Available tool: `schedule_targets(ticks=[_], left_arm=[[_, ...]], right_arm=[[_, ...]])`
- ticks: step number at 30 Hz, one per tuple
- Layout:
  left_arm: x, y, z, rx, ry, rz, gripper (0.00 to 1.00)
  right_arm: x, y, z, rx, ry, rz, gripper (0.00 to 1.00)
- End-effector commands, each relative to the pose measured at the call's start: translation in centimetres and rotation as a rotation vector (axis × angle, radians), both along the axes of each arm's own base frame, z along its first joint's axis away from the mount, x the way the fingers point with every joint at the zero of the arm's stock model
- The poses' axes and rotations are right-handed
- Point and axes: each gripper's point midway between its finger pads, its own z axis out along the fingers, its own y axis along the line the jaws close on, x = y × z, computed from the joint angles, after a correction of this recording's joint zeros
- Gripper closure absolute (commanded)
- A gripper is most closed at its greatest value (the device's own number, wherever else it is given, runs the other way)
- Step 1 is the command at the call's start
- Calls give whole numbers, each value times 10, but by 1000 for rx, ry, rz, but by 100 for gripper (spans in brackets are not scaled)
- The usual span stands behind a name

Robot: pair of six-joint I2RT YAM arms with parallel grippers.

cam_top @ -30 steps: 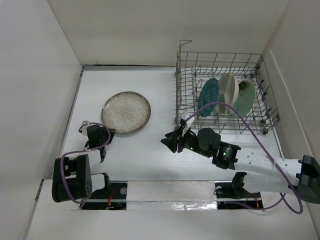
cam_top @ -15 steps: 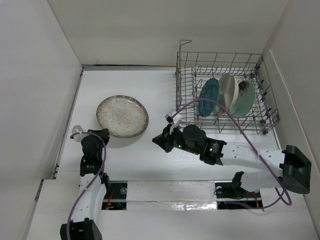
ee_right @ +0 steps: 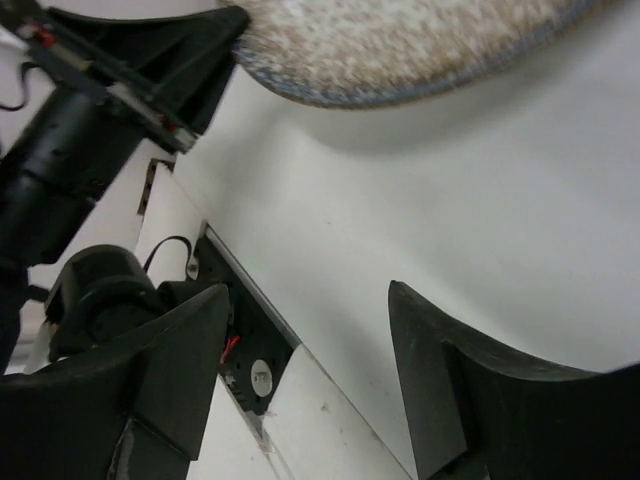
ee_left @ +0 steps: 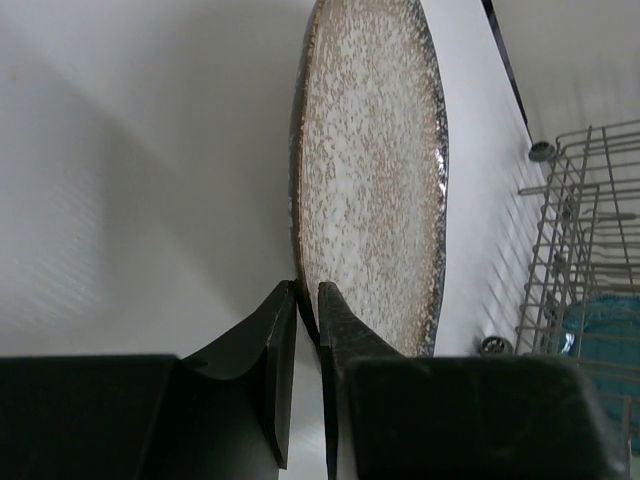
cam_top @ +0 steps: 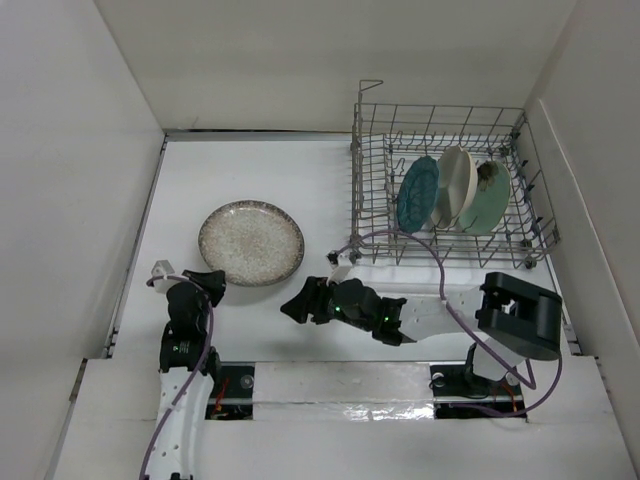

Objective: Load the plates into the dish rack

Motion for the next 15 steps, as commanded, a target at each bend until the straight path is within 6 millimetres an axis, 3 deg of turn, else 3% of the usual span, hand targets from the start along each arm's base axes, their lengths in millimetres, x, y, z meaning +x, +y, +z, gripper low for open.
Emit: schedule_targets(ticks=[1,5,9,15], left_arm=[[9,-27,50,-31,-170,-122,100],[5,-46,69,-46,-209,-193,100],[-2,-64,63,-86,-182,-260,100],[-8,-80,60,-96,-161,-325,100]], right_arm=[[4,5,17,192,128,-154,27],[13,-9,-1,252,213,-270,23],[23,-19,-13,285,260,-351,8],[38,-29,-22,354,327,-463,6]])
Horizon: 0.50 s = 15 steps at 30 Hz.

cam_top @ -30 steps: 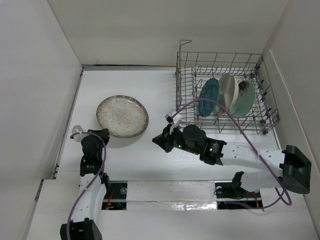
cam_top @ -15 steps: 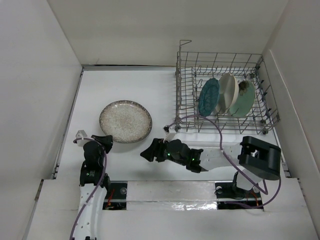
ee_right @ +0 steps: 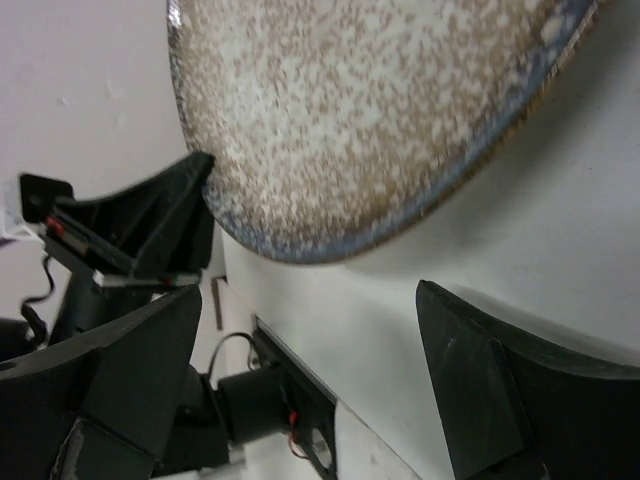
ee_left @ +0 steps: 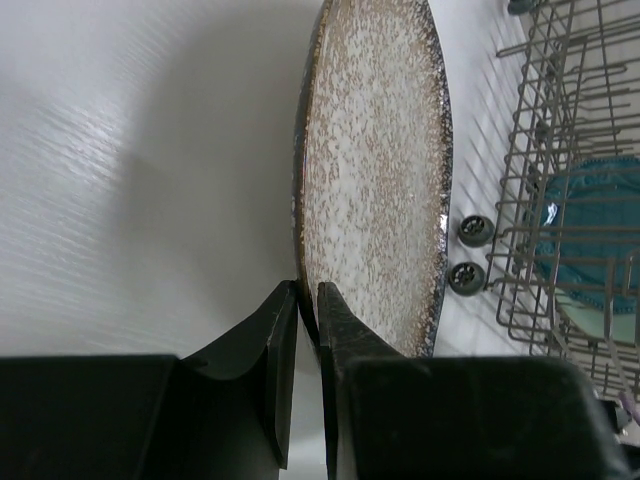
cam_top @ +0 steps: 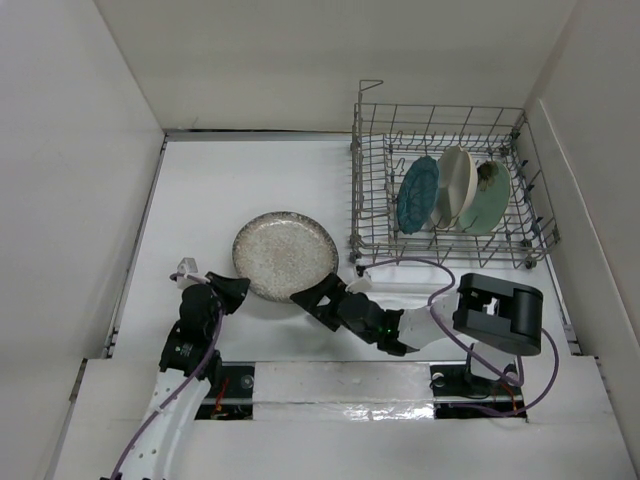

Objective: Load the plates into the dish rack

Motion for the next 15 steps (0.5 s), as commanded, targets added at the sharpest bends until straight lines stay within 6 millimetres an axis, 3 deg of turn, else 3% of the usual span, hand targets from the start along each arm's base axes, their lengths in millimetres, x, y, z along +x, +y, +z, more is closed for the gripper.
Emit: schedule_targets(ticks=[1,8,15], left_arm=[[8,-22,68,-72,-194,-86,100],[2,-27,79,-79,-203,-99,100],[-7,-39,82,-129,-180,-155,100]], right_arm=[[25,-9,10,138,39,-155,6],[25,-8,-17,165,137,-177,11],[32,-11,-26,171,154,-201,18]])
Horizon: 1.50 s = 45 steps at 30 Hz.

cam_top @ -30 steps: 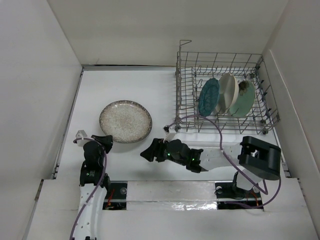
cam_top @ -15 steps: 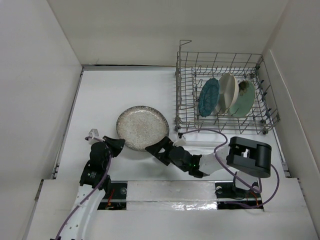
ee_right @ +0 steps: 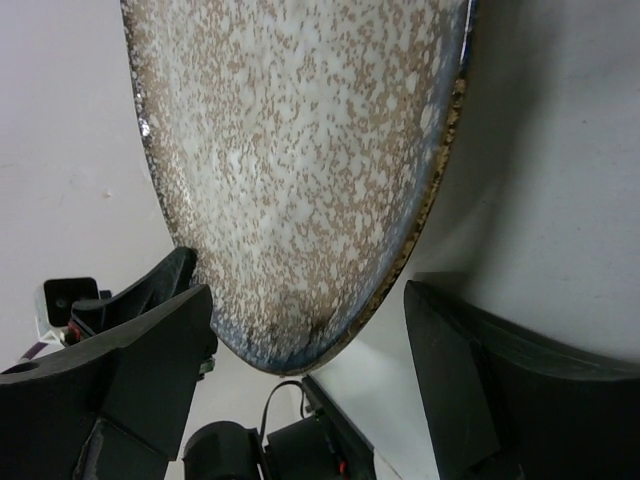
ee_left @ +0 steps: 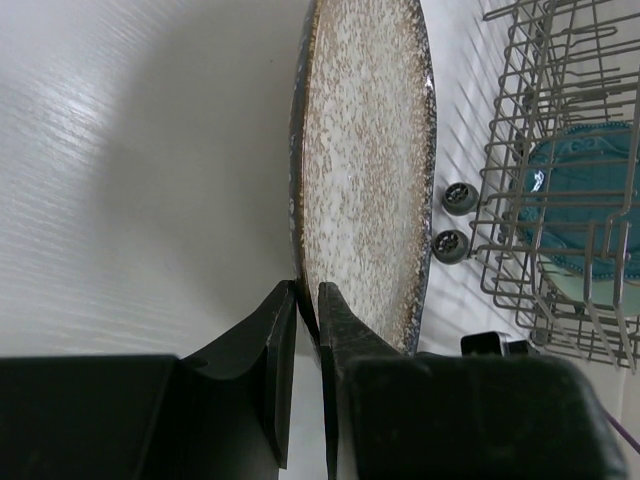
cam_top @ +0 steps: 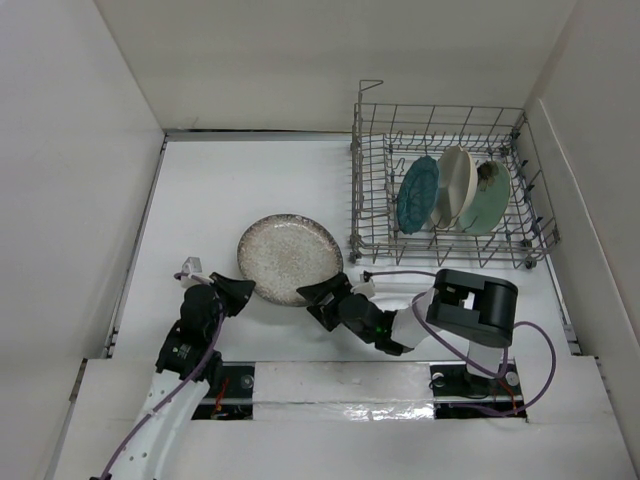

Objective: Load the plates into the dish rack

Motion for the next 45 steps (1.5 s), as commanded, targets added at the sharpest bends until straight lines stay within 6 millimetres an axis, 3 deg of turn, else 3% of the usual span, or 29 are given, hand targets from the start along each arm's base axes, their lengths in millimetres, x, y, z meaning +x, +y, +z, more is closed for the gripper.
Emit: schedule_targets(ticks=[1,10,15,23,25,26,28,29,30,34,38,45], left_arm=[[2,-23,75,-119,-192,-90,100],[-14,-29,93,-109,-144,-138,100],[-27,-31,106,-141,-160,-154,100],[-40,-19,138,-146,-240,-125,100],[-43,-13,147,-106,-268,-118,100],[-43,-6,164,-89,-310,-90,91],[-45,1,178,-40,-349,-80,74],[-46,11,195,8,-384,-47,60],[-46,16,198,37,-385,-30,52],[-48,44,234,138,-452,74,34],[-49,58,254,217,-487,122,31],[-47,62,257,266,-497,130,32]], right_arm=[[11,-3,-1,22,-6,-48,20],[34,3,6,50,-42,-68,32],[34,12,10,71,-64,-43,60],[7,31,33,94,-147,48,100],[0,35,48,116,-177,64,100],[1,36,52,113,-197,65,100],[-6,40,63,120,-225,81,100],[-10,41,71,118,-251,85,100],[-9,41,76,118,-268,84,100],[-16,43,95,104,-322,99,100],[-22,43,114,128,-375,117,100],[-29,47,153,164,-462,132,100]])
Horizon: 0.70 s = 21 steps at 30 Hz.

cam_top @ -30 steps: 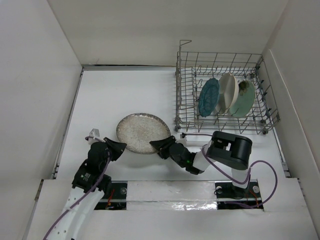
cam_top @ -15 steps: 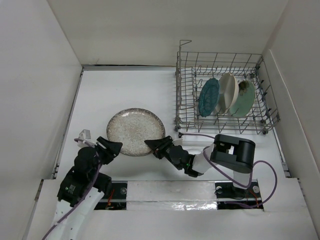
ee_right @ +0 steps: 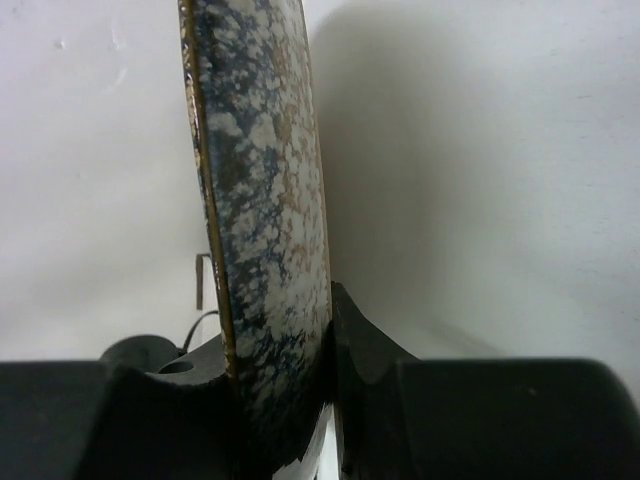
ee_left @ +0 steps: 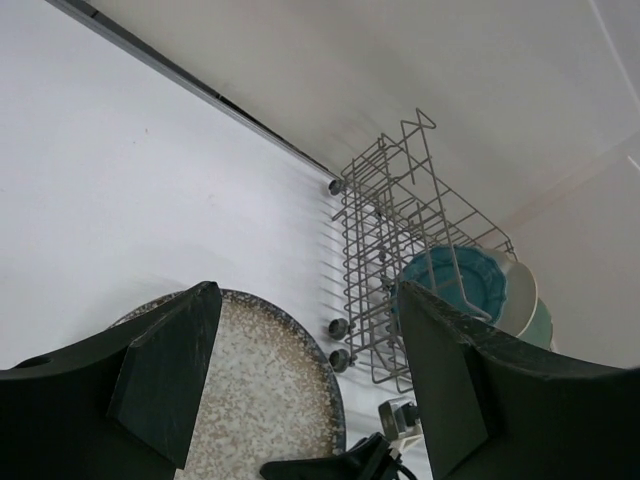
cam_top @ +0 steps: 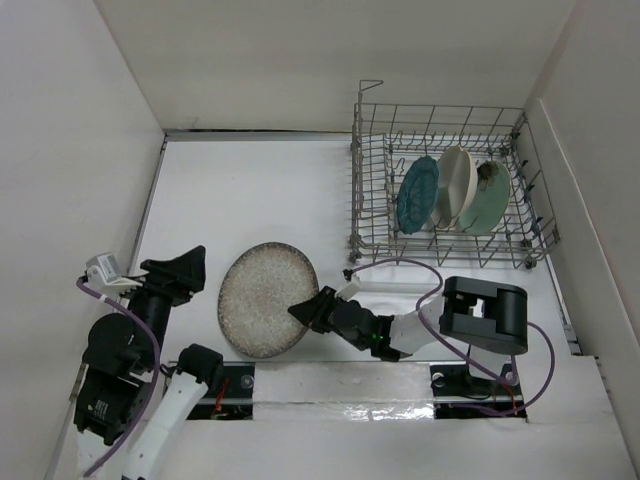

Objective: Load the plates into the dish rack

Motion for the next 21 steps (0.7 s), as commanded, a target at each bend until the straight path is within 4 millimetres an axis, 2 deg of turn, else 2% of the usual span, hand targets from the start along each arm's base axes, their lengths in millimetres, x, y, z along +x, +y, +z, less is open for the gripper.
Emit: schedule_targets(ticks=[1,4,10,13,17,18,19,21], left_arm=[[9,1,9,46,-26,19,32],[13,-3,18,47,-53,5,33],[25,-10,41,70,-115,-10,40],[30,-11,47,95,-132,-9,41],[35,-15,55,117,-146,-18,44],[36,-15,58,117,-156,-14,45],[35,-14,61,119,-163,-10,45],[32,-10,71,102,-183,5,46]], right_arm=[[6,17,127,347,-162,-14,100],[3,14,146,397,-186,-5,100],[1,-2,215,506,-294,-6,100],[0,-11,243,555,-324,-3,100],[12,-25,275,630,-360,-6,100],[8,-26,281,640,-367,13,100],[12,-34,294,656,-388,-3,100],[19,-42,308,627,-425,-30,100]])
